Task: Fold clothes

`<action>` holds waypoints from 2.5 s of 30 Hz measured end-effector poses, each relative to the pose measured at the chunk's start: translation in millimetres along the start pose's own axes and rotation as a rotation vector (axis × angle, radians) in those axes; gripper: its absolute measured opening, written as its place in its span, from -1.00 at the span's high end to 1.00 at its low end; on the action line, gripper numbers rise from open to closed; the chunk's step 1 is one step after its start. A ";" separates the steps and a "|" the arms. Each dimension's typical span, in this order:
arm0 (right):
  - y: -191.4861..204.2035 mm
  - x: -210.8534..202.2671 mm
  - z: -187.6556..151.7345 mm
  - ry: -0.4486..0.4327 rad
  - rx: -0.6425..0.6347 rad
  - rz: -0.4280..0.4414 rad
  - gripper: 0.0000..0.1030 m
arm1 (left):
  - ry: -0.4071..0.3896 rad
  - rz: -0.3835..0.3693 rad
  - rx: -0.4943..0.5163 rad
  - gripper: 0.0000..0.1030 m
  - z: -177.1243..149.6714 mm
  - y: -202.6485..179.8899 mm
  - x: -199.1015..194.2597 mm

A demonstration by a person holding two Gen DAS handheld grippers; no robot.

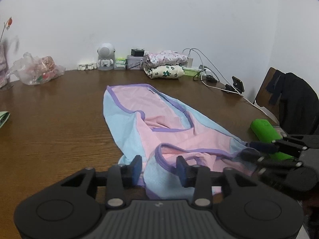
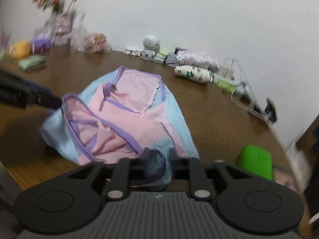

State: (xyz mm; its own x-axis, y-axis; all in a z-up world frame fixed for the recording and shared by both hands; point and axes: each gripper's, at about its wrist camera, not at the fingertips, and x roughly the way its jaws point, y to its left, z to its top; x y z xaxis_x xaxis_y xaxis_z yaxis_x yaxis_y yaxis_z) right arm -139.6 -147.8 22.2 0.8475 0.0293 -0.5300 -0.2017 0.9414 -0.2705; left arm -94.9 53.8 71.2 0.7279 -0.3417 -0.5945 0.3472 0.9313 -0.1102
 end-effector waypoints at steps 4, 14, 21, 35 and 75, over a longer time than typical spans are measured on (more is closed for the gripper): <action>27.4 5.8 -4.2 -0.014 -0.253 -0.129 0.30 | 0.029 0.027 -0.011 0.03 8.7 -7.9 11.1; 54.6 27.4 -12.1 0.008 -0.572 -0.177 0.30 | 0.055 0.116 0.017 0.93 10.0 -16.8 30.0; 71.7 32.6 -24.1 -0.032 -0.714 -0.213 0.45 | -0.070 0.066 0.085 0.93 15.1 -37.0 -10.5; -3.4 -55.1 18.1 -0.203 -0.029 -0.064 0.97 | -0.013 0.191 0.159 0.53 -30.2 -56.5 -13.7; -134.8 -183.9 254.9 -0.544 -0.009 0.140 0.97 | -0.579 -0.002 0.204 0.99 233.2 -6.6 -197.6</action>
State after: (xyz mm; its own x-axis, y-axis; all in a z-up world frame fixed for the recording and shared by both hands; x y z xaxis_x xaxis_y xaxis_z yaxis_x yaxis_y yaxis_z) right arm -143.1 -194.4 361.0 0.9429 0.3254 -0.0713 -0.3329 0.9130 -0.2357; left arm -103.1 85.8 375.1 0.9104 -0.4096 -0.0586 0.4132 0.9073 0.0776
